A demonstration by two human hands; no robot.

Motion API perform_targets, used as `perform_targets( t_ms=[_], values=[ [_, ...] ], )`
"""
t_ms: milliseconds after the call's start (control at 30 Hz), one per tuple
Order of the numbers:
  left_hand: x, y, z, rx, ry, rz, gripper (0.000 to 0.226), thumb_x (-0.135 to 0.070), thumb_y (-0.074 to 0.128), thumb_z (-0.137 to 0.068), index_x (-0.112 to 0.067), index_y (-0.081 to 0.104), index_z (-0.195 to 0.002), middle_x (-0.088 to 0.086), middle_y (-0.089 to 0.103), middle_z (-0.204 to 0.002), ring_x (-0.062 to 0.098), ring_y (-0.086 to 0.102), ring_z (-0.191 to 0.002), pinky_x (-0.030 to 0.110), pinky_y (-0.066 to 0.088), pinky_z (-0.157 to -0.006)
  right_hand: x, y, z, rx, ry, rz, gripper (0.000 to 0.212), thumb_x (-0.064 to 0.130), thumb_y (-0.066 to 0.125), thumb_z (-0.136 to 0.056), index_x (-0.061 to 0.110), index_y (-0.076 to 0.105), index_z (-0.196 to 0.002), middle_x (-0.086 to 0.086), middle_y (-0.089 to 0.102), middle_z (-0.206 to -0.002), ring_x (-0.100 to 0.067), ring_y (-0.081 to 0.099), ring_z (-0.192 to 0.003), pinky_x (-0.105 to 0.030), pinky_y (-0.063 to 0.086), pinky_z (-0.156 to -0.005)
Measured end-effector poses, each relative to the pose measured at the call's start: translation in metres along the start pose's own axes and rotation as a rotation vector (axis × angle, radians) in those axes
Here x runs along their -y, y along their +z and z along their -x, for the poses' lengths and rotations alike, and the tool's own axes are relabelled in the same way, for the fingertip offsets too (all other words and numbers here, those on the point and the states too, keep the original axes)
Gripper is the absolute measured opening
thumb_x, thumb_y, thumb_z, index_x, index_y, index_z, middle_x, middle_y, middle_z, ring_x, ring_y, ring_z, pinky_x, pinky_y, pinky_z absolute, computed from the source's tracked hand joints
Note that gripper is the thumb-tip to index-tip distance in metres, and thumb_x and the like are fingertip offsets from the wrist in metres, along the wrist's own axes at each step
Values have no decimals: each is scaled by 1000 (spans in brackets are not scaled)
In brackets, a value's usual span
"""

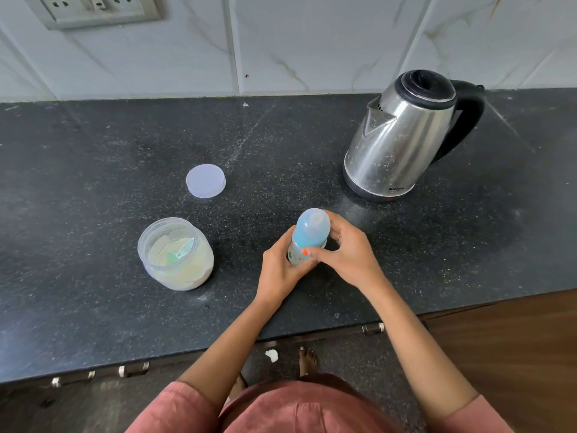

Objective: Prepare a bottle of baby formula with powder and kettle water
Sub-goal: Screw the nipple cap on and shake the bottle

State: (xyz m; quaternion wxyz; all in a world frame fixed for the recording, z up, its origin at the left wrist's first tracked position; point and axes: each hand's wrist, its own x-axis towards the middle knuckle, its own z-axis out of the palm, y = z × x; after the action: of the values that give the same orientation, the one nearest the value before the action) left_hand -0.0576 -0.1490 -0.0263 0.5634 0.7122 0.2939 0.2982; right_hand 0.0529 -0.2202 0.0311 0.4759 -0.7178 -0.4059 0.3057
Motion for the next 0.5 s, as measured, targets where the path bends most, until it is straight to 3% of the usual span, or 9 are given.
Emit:
perform_targets(
  t_ms=[100,167,233,367,500],
  values=[
    [0,-1,0,13,-13,9,52,-20,76,-74,-42,49,-114,-16,64,-106,-1,60,-100,17,48,-84,-1,-10,-12,171,-12,-1,71,-2,75,-68,31,47,-125,12,56,-124,-1,52,-116,-17,41,-100],
    [1,-1,-1,15,-17,11,52,-24,77,-73,-39,50,-115,-17,65,-105,-1,61,-99,20,49,-85,-2,-13,-17,217,-26,26,71,-3,74,-68,36,47,-120,6,57,-126,-7,53,-118,-21,42,-101],
    [1,0,0,9,-16,11,53,-25,77,-72,-39,50,-115,-17,65,-105,-1,61,-99,22,50,-85,-3,-14,-19,210,-28,31,66,-4,75,-67,33,50,-117,3,61,-120,-5,57,-111,-18,44,-97],
    [-1,1,1,-6,-8,3,54,-19,76,-74,-41,48,-115,-20,63,-105,-3,60,-101,14,47,-84,-1,-11,-14,124,-40,53,58,-1,78,-66,32,54,-107,20,61,-102,13,57,-93,-7,45,-84],
    [-2,1,2,-14,10,-9,54,-16,75,-76,-44,48,-113,-20,64,-103,-4,60,-99,12,47,-82,5,-6,-7,39,-69,80,53,2,78,-66,32,55,-104,25,59,-97,19,55,-89,-2,43,-77]
  ],
)
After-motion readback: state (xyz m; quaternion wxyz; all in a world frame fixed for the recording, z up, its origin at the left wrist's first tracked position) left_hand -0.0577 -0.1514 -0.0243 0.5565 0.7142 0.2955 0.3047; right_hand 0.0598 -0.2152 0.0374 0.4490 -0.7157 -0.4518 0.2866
